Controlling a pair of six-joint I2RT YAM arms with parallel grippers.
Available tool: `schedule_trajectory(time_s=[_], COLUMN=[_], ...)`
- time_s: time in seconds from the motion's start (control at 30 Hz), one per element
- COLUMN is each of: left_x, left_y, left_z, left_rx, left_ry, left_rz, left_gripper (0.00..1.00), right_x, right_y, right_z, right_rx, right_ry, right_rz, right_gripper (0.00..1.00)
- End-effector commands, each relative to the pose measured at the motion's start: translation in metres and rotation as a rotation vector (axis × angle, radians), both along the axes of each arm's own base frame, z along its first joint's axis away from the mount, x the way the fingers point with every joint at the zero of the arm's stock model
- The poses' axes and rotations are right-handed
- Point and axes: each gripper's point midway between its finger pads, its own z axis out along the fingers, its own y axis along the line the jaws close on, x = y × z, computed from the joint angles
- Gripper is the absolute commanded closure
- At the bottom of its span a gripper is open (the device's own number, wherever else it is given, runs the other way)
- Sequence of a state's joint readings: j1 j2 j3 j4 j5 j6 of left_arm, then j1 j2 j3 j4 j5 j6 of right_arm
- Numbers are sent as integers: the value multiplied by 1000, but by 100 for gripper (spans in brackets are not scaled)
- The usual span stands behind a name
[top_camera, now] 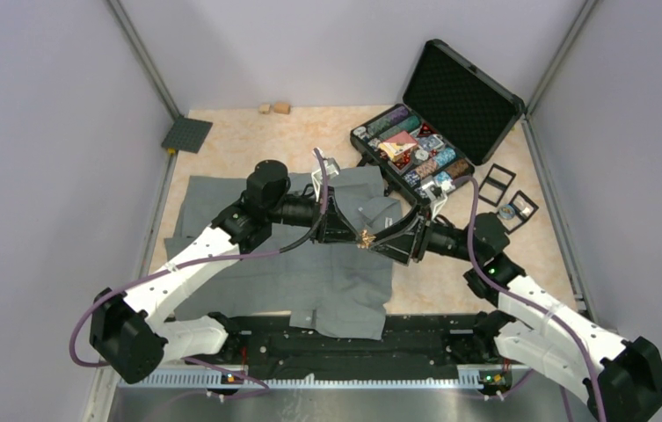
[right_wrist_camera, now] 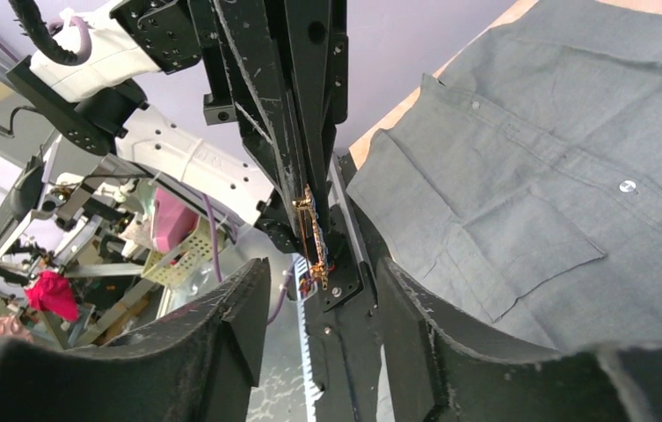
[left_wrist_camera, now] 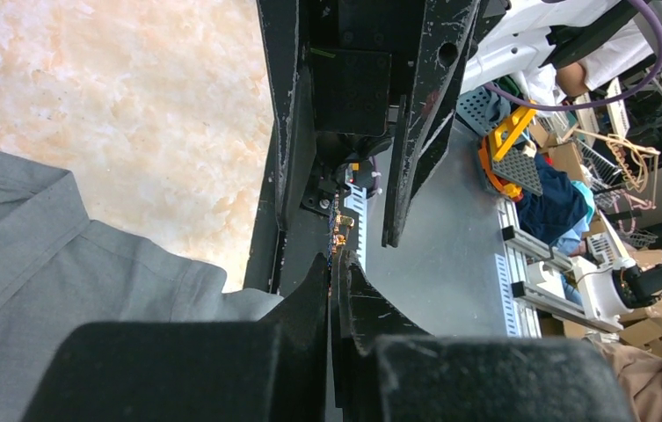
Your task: Pin the brooch onto the clothing
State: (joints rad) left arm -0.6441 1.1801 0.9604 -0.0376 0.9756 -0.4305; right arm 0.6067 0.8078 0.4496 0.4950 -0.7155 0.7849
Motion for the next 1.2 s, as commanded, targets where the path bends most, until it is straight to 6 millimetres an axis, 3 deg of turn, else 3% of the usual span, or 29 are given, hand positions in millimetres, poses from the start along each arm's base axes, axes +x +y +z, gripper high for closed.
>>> schedule_trajectory(time_s=[0.0,0.1,0.5,0.77,1.03,1.1,1.17], left_x=[-9,-12,-18,-21,-15,-8,1], left_y=[0,0,-2,-4,-5,-5,-5], left_z=[16,18,16,14,11,5,-4], left_rx=[-60,-63,-66,-61,-48,-12,34], left_ry=[-52,-54,-40,-27,-42,-39,-36], left_rz=[-48,-59,-98,-120,-85,-48,-3], left_gripper=[100,100,100,100,100,100,100], right_x=[-1,-3,12,33,29,27,24], right_y=[2,4,7,14,9,5,0], right_z=[18,21,7,-30,-13,-6,0], right_rx=[56,71,14,-110,-77,-74,-67], right_ry=[-62,-62,18,140,83,60,33], right_rz=[5,21,-25,-80,-93,-107,-121], right_gripper=[55,65,80,89,86,80,69])
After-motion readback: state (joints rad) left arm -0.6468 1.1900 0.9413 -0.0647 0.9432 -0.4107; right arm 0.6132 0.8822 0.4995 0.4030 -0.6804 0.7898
